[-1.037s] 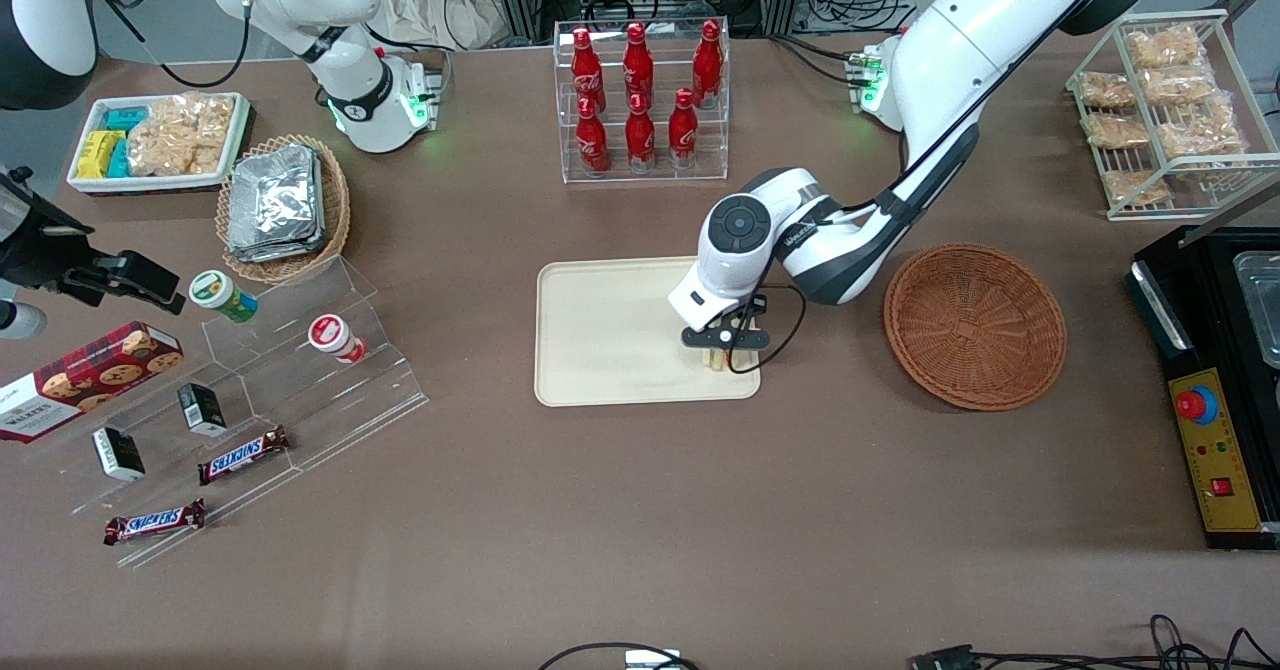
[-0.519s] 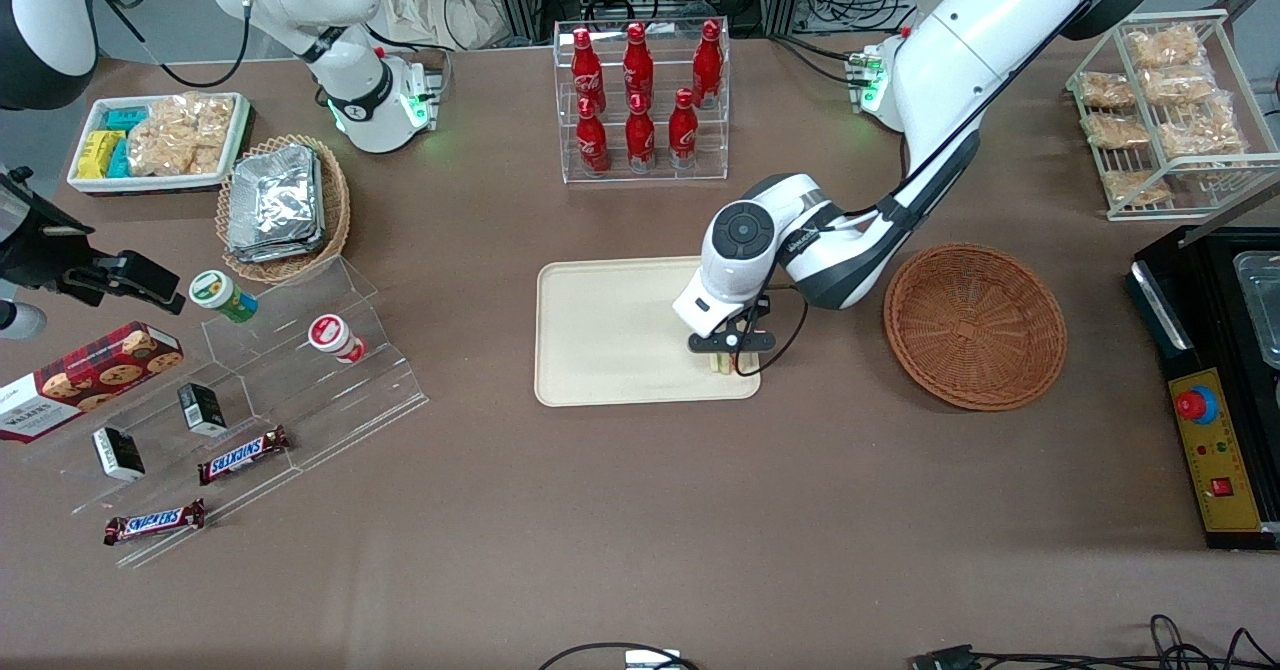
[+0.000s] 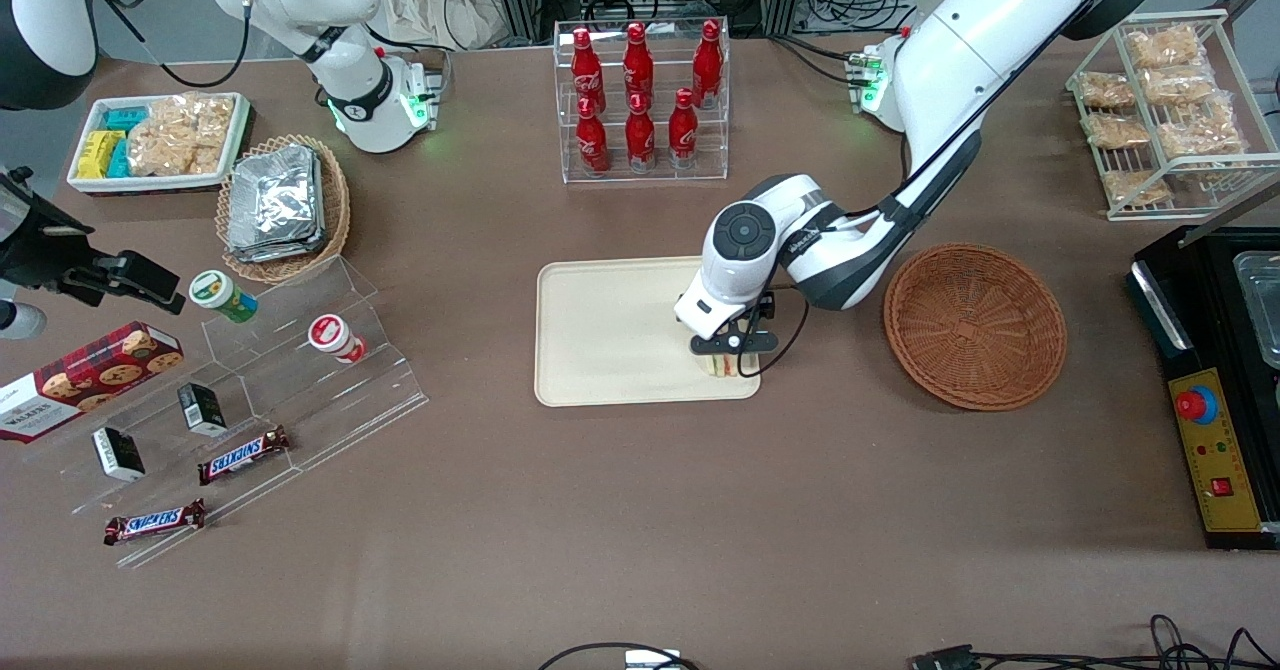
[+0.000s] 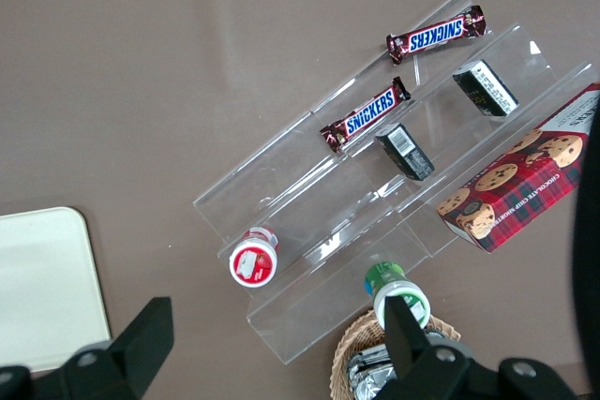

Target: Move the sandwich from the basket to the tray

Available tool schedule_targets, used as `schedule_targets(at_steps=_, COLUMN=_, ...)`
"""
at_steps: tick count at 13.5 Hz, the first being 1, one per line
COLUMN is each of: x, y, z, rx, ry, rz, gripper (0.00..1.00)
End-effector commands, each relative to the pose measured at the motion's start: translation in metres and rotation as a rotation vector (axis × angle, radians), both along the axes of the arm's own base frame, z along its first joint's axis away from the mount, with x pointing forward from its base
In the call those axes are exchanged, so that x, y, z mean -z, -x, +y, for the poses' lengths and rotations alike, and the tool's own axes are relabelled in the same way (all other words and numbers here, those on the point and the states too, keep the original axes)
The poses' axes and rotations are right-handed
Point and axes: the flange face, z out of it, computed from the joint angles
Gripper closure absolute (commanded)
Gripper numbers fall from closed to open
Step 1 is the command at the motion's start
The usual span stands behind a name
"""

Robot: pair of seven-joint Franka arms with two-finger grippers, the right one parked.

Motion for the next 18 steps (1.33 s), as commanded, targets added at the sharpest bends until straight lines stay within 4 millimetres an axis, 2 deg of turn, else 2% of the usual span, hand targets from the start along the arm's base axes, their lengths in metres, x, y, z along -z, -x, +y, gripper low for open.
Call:
schedule_targets(at_steps=1, x=-0.03, y=-0.01, z=0.004, rx=-0.038, ry=-0.011, rz=-0.029, gripper=0.0)
schedule_targets(at_steps=3, x=-0.072, y=-0.022, z=0.012, rx=-0.104, ry=0.008, rz=-0.055, gripper=0.0)
schedule_targets(at_steps=5, x=-0.136, y=-0.028, z=0.022, rx=-0.139, ry=-0.019, rz=-0.075, gripper=0.0)
schedule_targets(at_steps=6, x=-0.162, y=-0.035, z=0.039, rx=-0.161, ry=-0.052, rz=-0.082, gripper=0.0)
schedule_targets(at_steps=8, x=-0.214, y=-0.038, z=0.086, rx=-0.243, ry=-0.08, rz=-0.11, gripper=0.0)
schedule_targets(at_steps=9, x=-0.227, y=-0.039, z=0.122, rx=-0.251, ry=-0.107, rz=-0.119, gripper=0.0)
schedule_targets(at_steps=10, x=-0.243, y=-0.033, z=0.148, rx=-0.222, ry=-0.112, rz=-0.13, gripper=0.0)
schedule_targets(at_steps=11, x=-0.255, y=-0.029, z=0.184, rx=-0.211, ry=-0.101, rz=-0.119, gripper=0.0)
schedule_targets(at_steps=14, x=-0.284, y=-0.018, z=0.274, rx=-0.172, ry=-0.095, rz=-0.113, gripper=0.0)
schedule_targets(at_steps=15, x=-0.295, y=-0.016, z=0.299, rx=-0.153, ry=-0.071, rz=-0.104, gripper=0.0)
schedule_targets(at_steps=17, x=-0.311, y=-0.016, z=0.36, rx=-0.134, ry=-0.043, rz=-0.109, gripper=0.0)
schedule_targets(at_steps=18, x=-0.317, y=-0.016, z=0.382, rx=-0.104, ry=-0.035, rz=-0.111, gripper=0.0)
